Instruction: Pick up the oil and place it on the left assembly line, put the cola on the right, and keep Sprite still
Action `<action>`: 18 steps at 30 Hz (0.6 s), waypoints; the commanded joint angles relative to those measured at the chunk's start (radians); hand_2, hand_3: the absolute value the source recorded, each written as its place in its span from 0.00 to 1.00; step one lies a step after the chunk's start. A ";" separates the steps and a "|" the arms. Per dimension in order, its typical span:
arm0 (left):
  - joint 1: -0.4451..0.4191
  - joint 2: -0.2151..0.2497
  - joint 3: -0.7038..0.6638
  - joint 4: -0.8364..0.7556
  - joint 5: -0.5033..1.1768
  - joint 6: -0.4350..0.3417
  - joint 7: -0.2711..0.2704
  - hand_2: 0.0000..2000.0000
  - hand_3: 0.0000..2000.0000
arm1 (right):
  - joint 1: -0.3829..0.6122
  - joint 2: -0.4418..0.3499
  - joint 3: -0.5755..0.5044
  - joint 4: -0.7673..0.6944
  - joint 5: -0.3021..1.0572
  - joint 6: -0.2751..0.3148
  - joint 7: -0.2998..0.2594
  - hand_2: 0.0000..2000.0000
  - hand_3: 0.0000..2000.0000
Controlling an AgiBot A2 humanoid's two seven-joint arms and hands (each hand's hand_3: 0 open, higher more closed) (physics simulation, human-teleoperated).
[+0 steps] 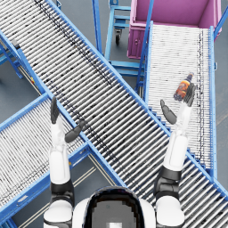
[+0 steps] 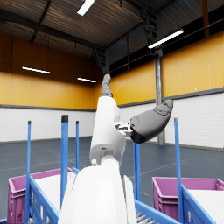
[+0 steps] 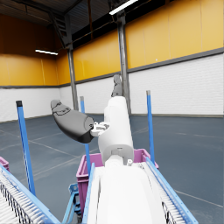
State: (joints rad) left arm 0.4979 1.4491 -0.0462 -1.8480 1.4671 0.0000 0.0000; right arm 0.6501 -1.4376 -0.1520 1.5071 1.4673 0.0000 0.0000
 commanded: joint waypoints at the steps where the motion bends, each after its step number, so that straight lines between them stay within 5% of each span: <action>1: 0.024 -0.002 -0.030 0.011 0.000 0.000 0.000 0.00 0.00 | -0.046 -0.003 0.057 0.097 0.000 0.000 0.000 0.00 0.00; 12: 0.021 0.001 -0.025 0.038 0.000 0.000 0.000 0.00 0.00 | -0.155 -0.012 0.098 0.177 0.000 0.000 0.000 0.00 0.00; 18: -0.025 -0.037 0.019 0.040 -0.074 0.016 0.016 0.00 0.00 | -0.192 0.026 0.137 0.189 -0.074 0.016 -0.016 0.00 0.00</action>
State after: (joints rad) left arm 0.4639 1.4032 -0.0172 -1.8072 1.3755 0.0198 0.0198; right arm 0.4500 -1.4027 -0.0050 1.7002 1.3760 0.0196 -0.0199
